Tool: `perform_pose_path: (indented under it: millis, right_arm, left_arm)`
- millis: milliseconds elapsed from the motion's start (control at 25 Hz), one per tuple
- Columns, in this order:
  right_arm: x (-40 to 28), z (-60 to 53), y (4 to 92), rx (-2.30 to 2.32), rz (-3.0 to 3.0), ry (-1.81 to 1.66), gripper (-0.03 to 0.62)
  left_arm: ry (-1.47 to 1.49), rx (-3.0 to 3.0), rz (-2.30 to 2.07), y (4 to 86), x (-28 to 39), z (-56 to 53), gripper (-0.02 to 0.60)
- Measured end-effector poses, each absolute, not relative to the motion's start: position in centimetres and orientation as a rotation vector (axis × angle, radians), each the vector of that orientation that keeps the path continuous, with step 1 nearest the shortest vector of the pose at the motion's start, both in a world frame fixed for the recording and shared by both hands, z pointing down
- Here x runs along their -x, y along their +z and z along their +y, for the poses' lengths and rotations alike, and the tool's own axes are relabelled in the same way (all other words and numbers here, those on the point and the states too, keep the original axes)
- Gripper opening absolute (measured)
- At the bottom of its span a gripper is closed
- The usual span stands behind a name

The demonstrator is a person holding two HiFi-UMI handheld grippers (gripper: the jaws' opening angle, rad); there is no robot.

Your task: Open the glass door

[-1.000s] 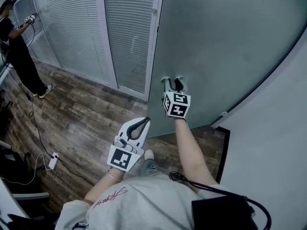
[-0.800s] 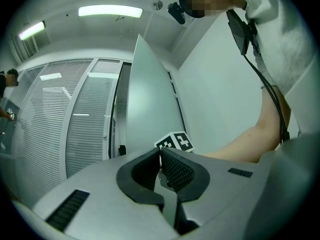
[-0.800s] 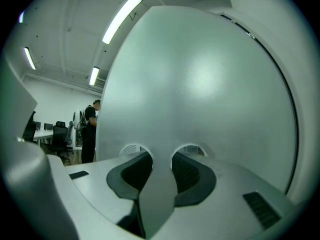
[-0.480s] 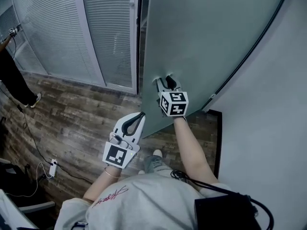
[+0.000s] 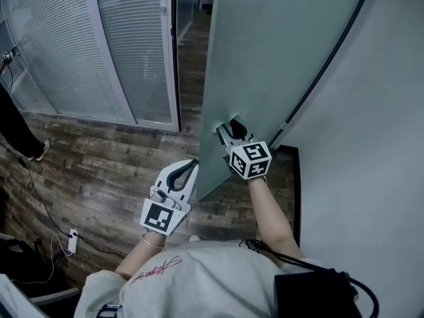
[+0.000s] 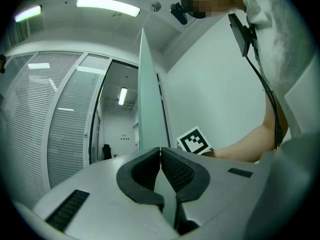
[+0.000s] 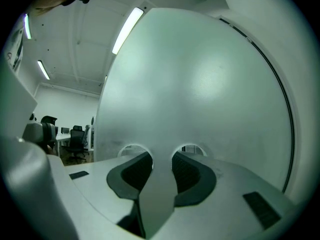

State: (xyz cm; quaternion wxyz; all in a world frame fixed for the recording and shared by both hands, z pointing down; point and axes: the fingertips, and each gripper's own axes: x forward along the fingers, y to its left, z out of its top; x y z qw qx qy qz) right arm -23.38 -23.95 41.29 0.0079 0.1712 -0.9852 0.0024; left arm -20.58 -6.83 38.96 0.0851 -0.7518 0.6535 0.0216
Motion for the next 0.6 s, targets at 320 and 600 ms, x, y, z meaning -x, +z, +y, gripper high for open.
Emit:
perform_pose_path:
  millis: [320, 600]
  right_arm:
    - [17.5, -21.5, 41.2, -0.445, -3.093, 0.009, 0.129]
    - [12.1, -19.9, 41.5, -0.356, -3.096, 0.013, 0.129]
  left_arm:
    - [0.062, 2.251, 1.956, 39.5, 17.9, -6.5, 0.023]
    - [0.043, 2.310, 1.923, 40.8, 13.6, -6.9, 0.023]
